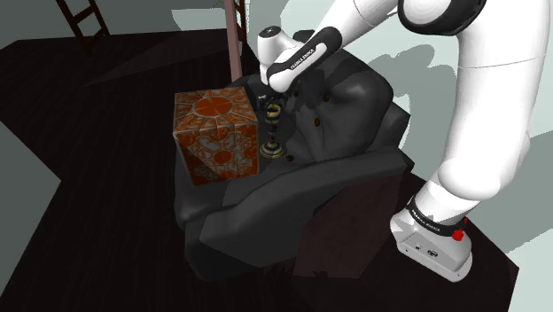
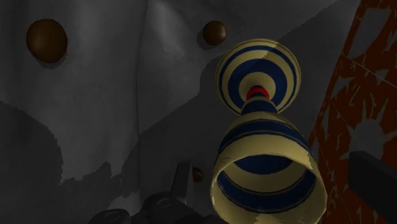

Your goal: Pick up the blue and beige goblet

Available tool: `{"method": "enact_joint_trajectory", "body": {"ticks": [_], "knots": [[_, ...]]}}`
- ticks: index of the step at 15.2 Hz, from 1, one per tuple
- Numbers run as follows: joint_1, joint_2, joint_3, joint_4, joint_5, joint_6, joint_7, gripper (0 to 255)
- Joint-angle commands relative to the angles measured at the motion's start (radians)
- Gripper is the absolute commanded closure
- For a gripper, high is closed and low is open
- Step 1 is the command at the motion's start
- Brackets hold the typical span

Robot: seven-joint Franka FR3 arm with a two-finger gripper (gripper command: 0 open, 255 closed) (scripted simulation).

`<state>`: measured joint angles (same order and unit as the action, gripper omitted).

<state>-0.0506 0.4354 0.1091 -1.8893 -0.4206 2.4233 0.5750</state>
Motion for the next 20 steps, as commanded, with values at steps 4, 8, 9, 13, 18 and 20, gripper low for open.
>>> {"method": "enact_joint_trajectory", "body": {"ticks": [4,8,9,13,18,20], "knots": [[0.006,0.041,-0.011,-0.004,-0.021,0.044,0.022,0],[0.005,0.044,-0.012,-0.001,-0.021,0.044,0.021,255],[0.005,0.044,-0.012,-0.001,-0.021,0.044,0.021,255],[0.005,0.044,-0.012,-0.003,-0.021,0.046,0.021,255],[0.001,0.015,-0.004,-0.001,-0.007,0.016,0.008,255],[-0.001,-0.003,0.001,0.002,0.002,-0.003,-0.002,255]]}}
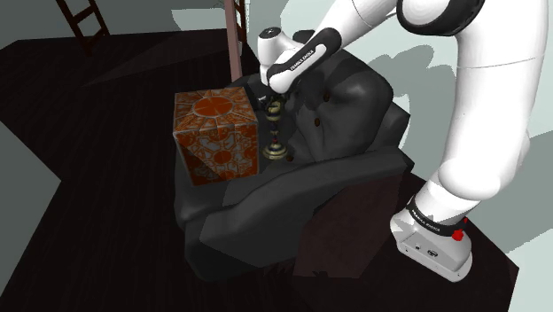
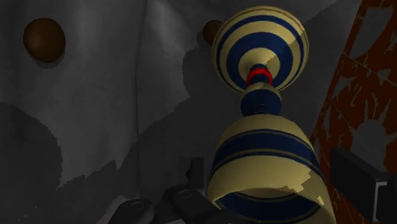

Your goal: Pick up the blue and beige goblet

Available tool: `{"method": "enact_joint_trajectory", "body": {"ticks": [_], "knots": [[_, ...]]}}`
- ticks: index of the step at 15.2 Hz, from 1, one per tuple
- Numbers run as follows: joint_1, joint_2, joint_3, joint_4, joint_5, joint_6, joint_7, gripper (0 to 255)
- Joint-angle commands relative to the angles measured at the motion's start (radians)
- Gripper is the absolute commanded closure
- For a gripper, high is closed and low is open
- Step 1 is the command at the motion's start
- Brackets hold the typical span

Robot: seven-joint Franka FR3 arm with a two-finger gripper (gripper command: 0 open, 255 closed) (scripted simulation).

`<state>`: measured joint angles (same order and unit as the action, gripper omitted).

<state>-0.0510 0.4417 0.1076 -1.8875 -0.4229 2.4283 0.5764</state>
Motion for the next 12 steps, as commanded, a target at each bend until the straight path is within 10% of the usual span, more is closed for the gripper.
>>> {"method": "enact_joint_trajectory", "body": {"ticks": [1,12], "knots": [[-0.002,-0.017,0.004,0.002,0.008,-0.018,-0.009,255],[-0.011,-0.087,0.022,0.028,0.047,-0.109,-0.052,255]]}}
